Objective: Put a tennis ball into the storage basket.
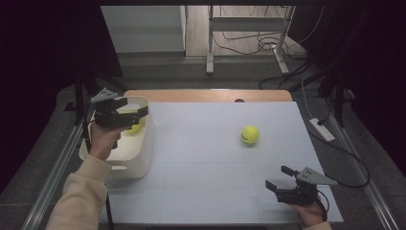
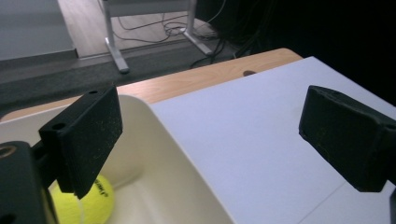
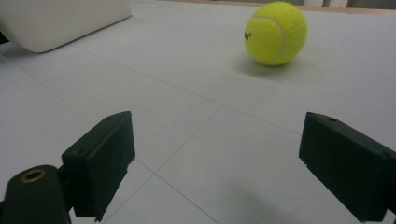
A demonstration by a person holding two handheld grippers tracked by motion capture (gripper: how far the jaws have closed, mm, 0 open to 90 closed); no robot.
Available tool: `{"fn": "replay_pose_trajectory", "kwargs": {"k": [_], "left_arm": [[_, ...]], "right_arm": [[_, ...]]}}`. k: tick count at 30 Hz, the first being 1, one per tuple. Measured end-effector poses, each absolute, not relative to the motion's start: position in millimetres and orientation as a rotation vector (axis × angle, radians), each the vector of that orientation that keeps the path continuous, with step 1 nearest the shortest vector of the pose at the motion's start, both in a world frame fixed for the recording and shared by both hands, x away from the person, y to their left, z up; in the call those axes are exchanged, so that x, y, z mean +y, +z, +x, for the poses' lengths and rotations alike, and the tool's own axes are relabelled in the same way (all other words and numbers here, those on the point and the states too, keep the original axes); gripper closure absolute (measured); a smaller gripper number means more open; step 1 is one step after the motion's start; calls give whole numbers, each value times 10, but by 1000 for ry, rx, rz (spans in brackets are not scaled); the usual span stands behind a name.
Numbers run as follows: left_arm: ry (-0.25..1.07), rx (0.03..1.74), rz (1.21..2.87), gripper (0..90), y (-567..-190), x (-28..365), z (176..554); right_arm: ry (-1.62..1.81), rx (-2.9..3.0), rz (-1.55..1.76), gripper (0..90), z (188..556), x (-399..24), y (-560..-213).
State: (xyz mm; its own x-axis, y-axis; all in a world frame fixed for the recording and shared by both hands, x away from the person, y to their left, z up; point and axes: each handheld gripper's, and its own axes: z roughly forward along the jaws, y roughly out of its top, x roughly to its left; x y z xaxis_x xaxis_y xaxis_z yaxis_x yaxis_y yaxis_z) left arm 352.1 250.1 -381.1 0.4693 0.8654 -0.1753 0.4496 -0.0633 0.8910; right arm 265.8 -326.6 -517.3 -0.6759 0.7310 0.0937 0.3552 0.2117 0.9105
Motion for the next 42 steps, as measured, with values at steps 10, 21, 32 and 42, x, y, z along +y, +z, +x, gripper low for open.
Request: {"fn": "replay_pose_trajectory", "kwargs": {"k": [10,21,32,42], "left_arm": [[497,1090,1711,72,-3786,2366,3465],[486,1006,1728,71,-3737,2227,3327],[456,940,1758,71,-3740,2023,3323],[394,871,1793,68,-3759,1846,3336]], "right_arm": [[1461,2140,1016,102,2670,-3249,-5169],[1448,2149,1004,102,2694,-3219,-5174],[1455,2146,1006,102,2668,-3250,-5170],[1447,2146,1011,102,2653,-3259,-5172]]}}
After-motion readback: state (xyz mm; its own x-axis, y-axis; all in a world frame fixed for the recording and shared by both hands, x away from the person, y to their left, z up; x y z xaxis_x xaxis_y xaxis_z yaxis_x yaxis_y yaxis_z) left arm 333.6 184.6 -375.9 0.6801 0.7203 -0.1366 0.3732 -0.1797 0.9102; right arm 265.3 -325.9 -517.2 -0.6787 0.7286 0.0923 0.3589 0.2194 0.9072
